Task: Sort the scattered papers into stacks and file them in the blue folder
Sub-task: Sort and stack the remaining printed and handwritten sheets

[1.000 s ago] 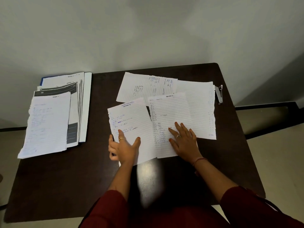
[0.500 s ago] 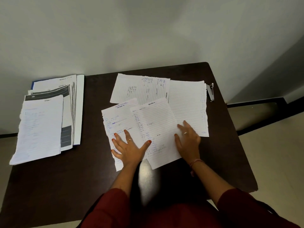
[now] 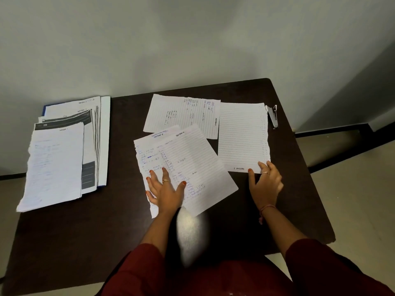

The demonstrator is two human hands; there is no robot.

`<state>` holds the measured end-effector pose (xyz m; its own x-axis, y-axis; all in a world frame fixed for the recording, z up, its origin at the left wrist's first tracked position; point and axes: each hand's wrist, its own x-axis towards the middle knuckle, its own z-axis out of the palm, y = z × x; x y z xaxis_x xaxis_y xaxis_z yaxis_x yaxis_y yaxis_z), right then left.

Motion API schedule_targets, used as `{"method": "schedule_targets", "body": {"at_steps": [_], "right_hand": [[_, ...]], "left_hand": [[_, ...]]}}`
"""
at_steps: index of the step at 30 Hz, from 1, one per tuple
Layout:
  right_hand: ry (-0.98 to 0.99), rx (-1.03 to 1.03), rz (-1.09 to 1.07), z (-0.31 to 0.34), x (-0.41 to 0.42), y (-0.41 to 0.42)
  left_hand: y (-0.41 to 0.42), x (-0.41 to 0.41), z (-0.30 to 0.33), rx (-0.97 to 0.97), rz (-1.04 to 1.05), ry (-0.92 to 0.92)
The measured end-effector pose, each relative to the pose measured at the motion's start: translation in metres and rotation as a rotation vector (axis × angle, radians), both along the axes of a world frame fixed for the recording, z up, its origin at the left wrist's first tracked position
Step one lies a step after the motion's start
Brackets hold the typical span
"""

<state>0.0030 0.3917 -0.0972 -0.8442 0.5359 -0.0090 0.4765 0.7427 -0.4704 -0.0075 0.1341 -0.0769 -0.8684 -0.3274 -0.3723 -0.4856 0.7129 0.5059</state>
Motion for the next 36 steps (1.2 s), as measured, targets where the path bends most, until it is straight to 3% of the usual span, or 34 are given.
{"method": "schedule_targets", "body": {"at_steps": [13, 20, 26, 30, 36], "right_hand": [[0.017, -0.335, -0.218, 0.018, -0.01, 0.005], [0.228, -0.59, -0.279, 0.042, -0.014, -0.002], [0.53, -0.535, -0.249, 0.083, -0.025, -0.012], [0.635, -0.366, -0.136, 0.114, -0.034, -0.02], [0.783, -0.213, 0.04, 0.166, -0.036, -0.04]], "left_hand": [[-0.01, 0.01, -0.002, 0.012, -0.054, 0.039], [-0.018, 0.016, -0.001, -0.071, -0.125, 0.008], [-0.026, 0.019, 0.008, -0.053, -0.229, -0.031], [-0.04, 0.018, 0.019, -0.041, -0.348, -0.054], [-0.063, -0.002, 0.053, -0.016, -0.361, 0.14]]}}
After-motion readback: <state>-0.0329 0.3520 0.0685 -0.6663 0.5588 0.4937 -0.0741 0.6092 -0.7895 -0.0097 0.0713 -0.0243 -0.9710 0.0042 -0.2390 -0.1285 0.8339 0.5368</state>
